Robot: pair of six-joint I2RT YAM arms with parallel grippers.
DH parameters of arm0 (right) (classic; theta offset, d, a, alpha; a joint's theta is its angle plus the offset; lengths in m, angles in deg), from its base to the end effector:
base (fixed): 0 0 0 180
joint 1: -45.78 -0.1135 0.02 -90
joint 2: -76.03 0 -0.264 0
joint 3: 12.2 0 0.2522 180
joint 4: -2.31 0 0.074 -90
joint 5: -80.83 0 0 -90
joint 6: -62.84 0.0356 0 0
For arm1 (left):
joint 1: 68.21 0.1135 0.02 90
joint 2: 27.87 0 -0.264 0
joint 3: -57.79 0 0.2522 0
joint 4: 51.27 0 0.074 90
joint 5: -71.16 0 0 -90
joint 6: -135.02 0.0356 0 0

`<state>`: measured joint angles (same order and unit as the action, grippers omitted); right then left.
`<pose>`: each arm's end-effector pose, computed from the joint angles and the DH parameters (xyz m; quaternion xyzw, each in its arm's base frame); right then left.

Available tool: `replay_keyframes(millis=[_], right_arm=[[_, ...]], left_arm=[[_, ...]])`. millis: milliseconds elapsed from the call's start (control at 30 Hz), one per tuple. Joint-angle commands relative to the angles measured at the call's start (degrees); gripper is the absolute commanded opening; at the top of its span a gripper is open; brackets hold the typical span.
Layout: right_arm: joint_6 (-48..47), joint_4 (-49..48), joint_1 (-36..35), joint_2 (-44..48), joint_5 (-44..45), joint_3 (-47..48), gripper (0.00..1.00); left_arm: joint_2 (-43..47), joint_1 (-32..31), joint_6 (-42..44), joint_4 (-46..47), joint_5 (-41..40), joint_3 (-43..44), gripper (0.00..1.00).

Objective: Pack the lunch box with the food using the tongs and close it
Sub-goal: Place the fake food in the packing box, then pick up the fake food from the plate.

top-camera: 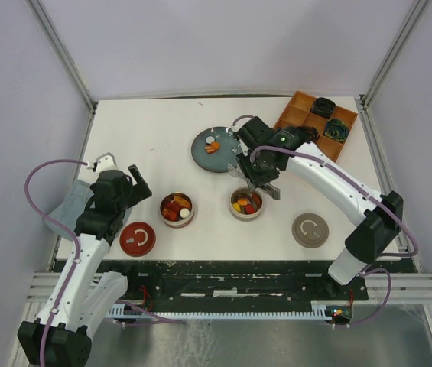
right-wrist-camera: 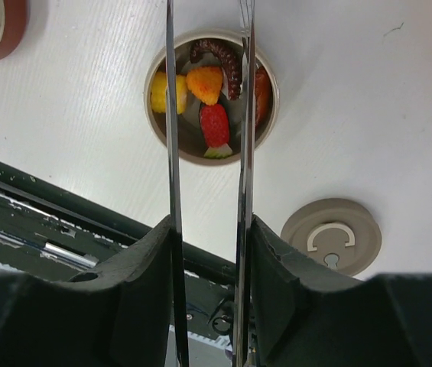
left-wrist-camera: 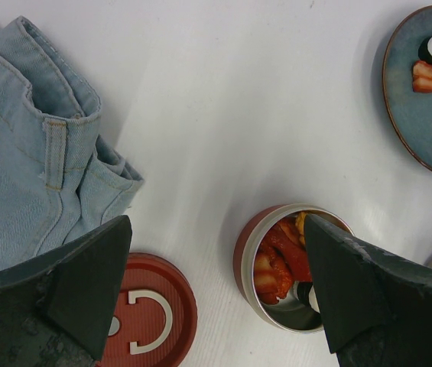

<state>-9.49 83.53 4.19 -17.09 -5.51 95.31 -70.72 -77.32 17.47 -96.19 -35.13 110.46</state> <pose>0.2422 0.2119 0.3391 -0.1966 0.9592 0.0720 0.1899 0.1630 -0.0160 0.2739 -0.2052 0.8566 -0.0242 0.4727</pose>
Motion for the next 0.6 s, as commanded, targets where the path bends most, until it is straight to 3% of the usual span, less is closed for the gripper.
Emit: replay_keyframes(millis=[0, 367, 567], right_arm=[[0.7, -2.8, -0.2, -3.4, 2.6, 4.8, 0.48], [1.2, -8.2, 2.1, -10.6, -2.5, 10.2, 0.50], [1.7, -8.3, 2.6, -15.8, -0.1, 15.0, 0.51]], left_arm=[[0.6, 0.2, 1.7, 2.3, -0.1, -0.1, 0.99], [0.7, 0.2, 1.9, 2.3, -0.3, 0.0, 0.99], [1.0, 0.2, 1.8, 2.5, -0.4, -0.2, 0.99]])
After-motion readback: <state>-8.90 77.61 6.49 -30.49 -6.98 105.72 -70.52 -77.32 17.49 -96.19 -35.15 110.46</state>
